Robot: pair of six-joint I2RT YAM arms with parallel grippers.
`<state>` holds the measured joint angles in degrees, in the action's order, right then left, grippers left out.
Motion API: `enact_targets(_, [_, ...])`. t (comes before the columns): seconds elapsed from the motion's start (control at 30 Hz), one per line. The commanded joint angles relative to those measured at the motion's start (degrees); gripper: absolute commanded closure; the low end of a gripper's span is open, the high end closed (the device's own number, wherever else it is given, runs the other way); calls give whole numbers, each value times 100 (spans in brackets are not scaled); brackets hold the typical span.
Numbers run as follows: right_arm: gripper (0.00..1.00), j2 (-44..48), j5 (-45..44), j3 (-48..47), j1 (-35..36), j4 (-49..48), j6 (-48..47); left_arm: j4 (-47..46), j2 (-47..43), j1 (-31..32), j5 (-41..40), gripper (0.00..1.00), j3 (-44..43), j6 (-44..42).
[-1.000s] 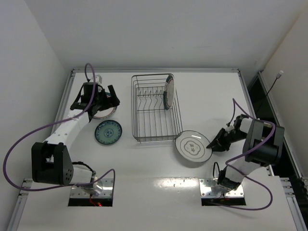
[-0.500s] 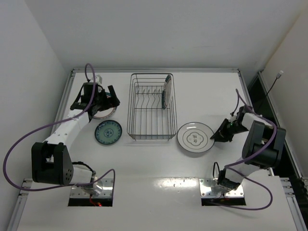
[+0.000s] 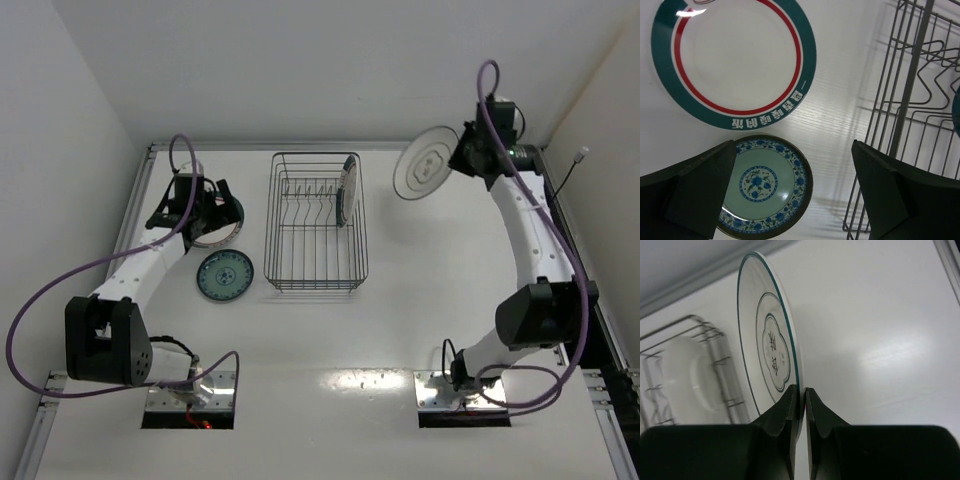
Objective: Load the plates into the dish rack
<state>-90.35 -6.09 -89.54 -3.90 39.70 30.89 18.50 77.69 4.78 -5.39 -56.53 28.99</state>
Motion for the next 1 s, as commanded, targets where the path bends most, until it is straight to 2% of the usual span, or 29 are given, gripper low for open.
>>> enact_targets(0.0, [100, 114, -1271, -967, 968, 494, 198, 127, -237, -47, -436, 0, -227, 124])
enact_targets(0.17, [100, -281, -2377, -2110, 1936, 907, 198, 127, -290, -47, -490, 0, -227, 124])
enact_targets(0.33, [100, -782, -2950, -3233, 2813, 1101, -30, 180, -342, -47, -604, 0, -227, 176])
enact_targets(0.5, [100, -1862, -3521, -4324, 3386, 1566, -215, 233, -342, -47, -717, 0, -227, 177])
enact_targets(0.77, [100, -2637, -4470, -4669, 3888, 1461, -742, 409, -342, -47, -1157, 0, -332, 361])
enact_targets(0.97, [100, -2900, -5200, -4424, 4248, 944, -1304, 461, -342, -47, -1210, 0, -332, 361])
